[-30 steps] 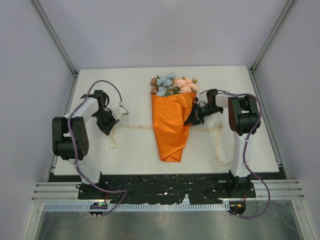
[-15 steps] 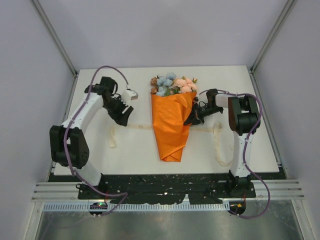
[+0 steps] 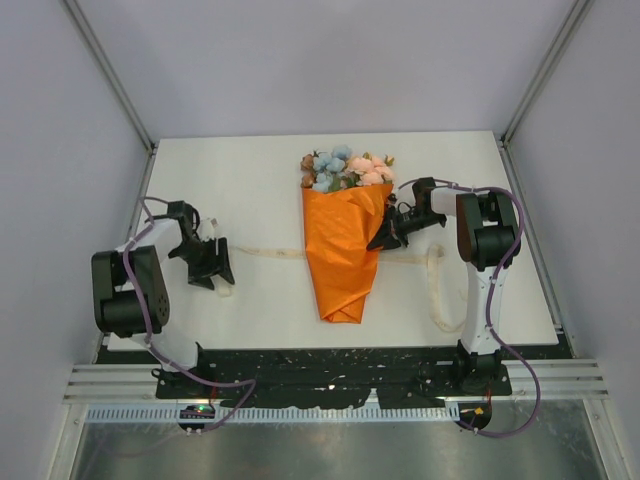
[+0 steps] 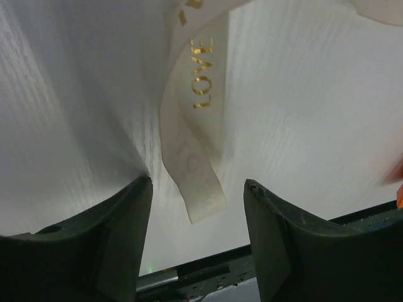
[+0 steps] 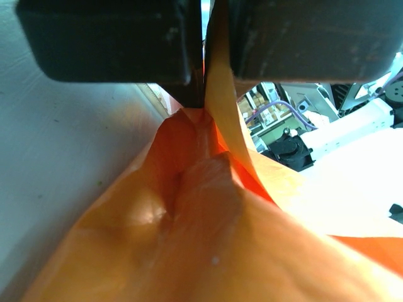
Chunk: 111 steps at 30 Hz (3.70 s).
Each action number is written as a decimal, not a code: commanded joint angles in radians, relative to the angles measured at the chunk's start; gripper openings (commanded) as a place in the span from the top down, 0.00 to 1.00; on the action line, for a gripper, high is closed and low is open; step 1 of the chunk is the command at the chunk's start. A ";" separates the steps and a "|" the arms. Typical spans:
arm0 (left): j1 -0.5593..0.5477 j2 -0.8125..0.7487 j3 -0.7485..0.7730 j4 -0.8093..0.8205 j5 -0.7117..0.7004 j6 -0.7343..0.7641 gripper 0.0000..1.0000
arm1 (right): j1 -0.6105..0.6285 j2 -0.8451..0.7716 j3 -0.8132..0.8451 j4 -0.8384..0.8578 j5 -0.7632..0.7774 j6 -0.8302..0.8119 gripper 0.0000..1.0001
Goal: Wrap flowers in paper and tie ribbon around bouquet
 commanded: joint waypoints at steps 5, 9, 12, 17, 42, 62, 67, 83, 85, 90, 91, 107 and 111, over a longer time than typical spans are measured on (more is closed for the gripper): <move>0.003 0.073 0.008 0.127 0.024 -0.125 0.63 | 0.005 0.007 0.016 -0.008 0.031 0.012 0.95; -0.003 -0.008 0.100 0.104 0.076 -0.076 1.00 | 0.006 0.013 0.011 -0.008 0.035 0.003 0.95; -0.061 -0.069 0.195 0.095 0.128 -0.021 1.00 | 0.018 0.016 0.004 -0.003 0.032 0.003 0.95; -0.285 -0.092 0.370 0.090 0.307 0.033 1.00 | 0.037 0.019 0.004 0.018 0.034 0.015 0.94; -0.986 0.457 0.961 0.300 0.413 0.114 1.00 | 0.040 0.057 0.002 0.099 0.000 0.061 0.95; -0.954 0.365 0.921 0.604 0.456 -0.051 1.00 | 0.101 0.014 -0.077 0.165 -0.017 0.115 0.94; -0.833 0.278 0.802 0.624 0.521 -0.108 1.00 | 0.114 -0.010 -0.102 0.164 -0.029 0.115 0.95; -0.625 0.087 0.749 0.510 0.579 -0.039 1.00 | 0.129 0.020 -0.053 0.153 0.002 0.125 0.94; -0.691 0.125 0.777 0.529 0.590 -0.065 1.00 | 0.132 0.025 -0.048 0.159 0.005 0.128 0.95; -0.837 0.222 0.726 0.650 0.604 -0.128 1.00 | 0.133 0.034 -0.033 0.164 0.000 0.138 0.95; -0.865 0.237 0.706 0.668 0.601 -0.113 1.00 | 0.132 0.034 -0.033 0.164 0.000 0.136 0.94; -0.945 0.227 0.791 -0.021 0.421 0.421 0.18 | 0.132 0.039 -0.051 0.190 -0.008 0.142 0.94; -0.873 0.138 0.687 -0.073 0.464 0.438 0.28 | 0.132 0.036 -0.051 0.188 -0.005 0.135 0.95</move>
